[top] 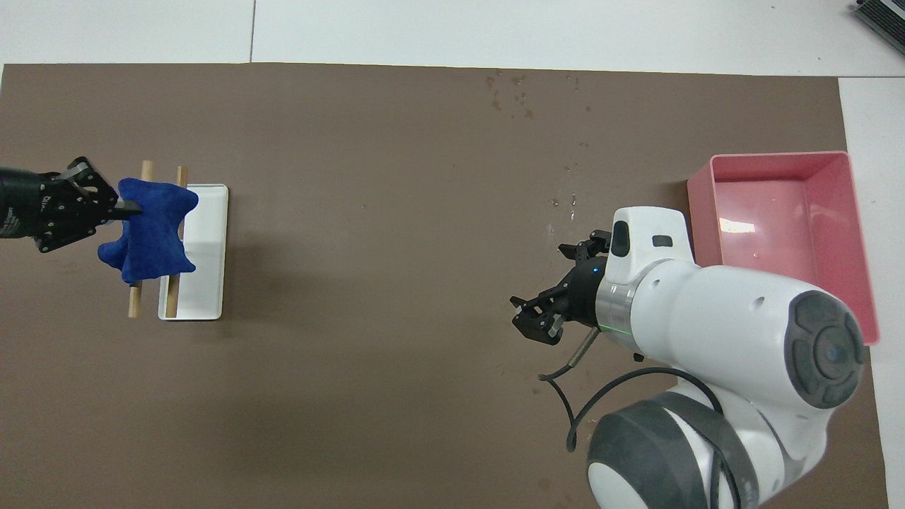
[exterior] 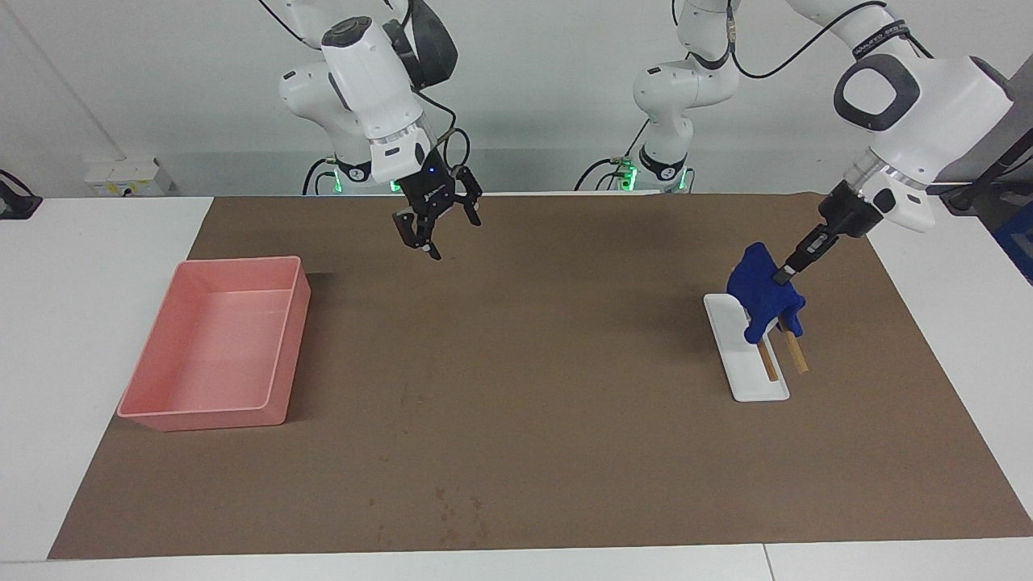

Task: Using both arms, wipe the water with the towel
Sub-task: 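Grasp the blue towel off the white tray with the left gripper, then carry the towel to the right gripper and let the right gripper grasp it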

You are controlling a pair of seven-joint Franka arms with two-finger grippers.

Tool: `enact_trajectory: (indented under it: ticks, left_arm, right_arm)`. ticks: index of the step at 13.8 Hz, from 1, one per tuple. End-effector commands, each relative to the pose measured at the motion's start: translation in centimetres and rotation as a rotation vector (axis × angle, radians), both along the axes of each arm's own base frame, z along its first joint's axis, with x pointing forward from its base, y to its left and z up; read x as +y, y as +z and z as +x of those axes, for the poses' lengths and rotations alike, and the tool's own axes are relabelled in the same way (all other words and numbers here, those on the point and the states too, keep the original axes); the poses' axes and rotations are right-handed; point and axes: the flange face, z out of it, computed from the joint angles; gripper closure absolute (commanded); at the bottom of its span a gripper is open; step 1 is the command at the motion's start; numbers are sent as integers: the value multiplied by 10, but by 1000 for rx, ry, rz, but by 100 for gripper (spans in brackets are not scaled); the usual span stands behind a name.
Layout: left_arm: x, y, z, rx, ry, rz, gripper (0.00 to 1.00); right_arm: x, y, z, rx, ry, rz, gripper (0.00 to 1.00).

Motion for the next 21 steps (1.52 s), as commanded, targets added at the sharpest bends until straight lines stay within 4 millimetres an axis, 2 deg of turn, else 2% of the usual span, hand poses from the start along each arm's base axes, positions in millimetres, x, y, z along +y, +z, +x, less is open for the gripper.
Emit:
enact_trajectory:
  ticks: [1, 2, 4, 6, 7, 8, 10, 11, 14, 17, 21]
  left_arm:
    - [-48, 33, -8, 105, 234, -124, 100]
    - [-70, 37, -11, 174, 342, -179, 100]
    - [-115, 41, -14, 314, 593, -265, 100]
    - [-152, 46, -15, 375, 765, -320, 100]
    - [-173, 46, -19, 409, 798, -340, 100]
    - [-187, 46, -23, 447, 832, -368, 100]
    - [-215, 42, -35, 513, 867, -392, 100]
    - [-228, 41, -39, 521, 865, -395, 100]
    - [-276, 36, -70, 543, 803, -386, 100]
    - [-301, 34, -88, 569, 761, -359, 100]
    - [-309, 32, -100, 611, 731, -317, 100]
  right_arm:
    - [2, -1, -3, 4, -37, 36, 0]
    - [6, -1, -4, 3, -43, 41, 0]
    - [28, -4, -9, -4, -66, 65, 0]
    - [32, -4, -7, -1, -88, 75, 0]
    - [34, -3, -8, -2, -86, 75, 0]
    - [44, -2, -13, -3, -73, 78, 0]
    - [76, 6, -30, 8, -94, 100, 0]
    - [83, 7, -34, 3, -91, 90, 0]
    - [96, 12, -39, -25, -56, 67, 0]
    - [97, 13, -39, -33, -51, 62, 0]
    - [92, 13, -32, -56, -53, 53, 0]
